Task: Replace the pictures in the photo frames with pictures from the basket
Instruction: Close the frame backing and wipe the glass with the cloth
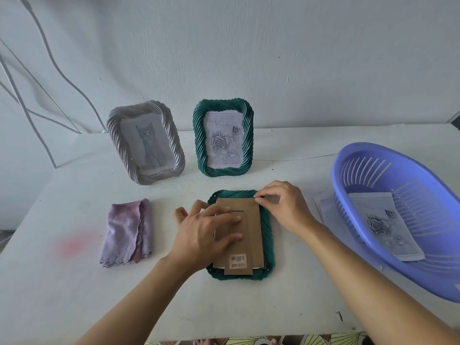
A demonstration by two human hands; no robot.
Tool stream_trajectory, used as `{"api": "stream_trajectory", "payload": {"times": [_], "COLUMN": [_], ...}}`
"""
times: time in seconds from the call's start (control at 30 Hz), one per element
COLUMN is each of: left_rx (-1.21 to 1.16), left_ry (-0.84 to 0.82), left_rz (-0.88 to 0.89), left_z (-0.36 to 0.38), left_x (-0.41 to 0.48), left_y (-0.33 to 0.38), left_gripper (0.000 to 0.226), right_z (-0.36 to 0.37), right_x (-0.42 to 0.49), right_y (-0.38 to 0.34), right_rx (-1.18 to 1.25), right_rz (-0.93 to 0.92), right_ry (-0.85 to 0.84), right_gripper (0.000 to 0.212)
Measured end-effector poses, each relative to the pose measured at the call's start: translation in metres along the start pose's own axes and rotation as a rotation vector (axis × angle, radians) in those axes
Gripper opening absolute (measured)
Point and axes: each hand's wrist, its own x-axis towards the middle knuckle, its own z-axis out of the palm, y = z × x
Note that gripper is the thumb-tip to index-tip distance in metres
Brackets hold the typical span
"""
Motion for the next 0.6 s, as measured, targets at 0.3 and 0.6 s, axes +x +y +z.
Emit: {"api": "stream_trajectory", "payload": {"times": [0.3, 0.6], "left_rx": [0.022, -0.287], "left_ry": [-0.002, -0.039], "left_rz": [0.054, 0.106], "left_z": [0.002, -0.010], "left_x": [-0.002, 0.014], "left_y": [-0.001, -0.033], "left_gripper": [0.042, 0.025], "right_z": [0.025, 0.024], "right_x": [-0.037, -0.044], "right_y": [-0.016, -0.034], "right_rx": [-0.287, -0.351], "right_rz": [-0.182, -0.080], "right_ry": [0.129, 0.018], "right_gripper": [0.019, 0.050]}}
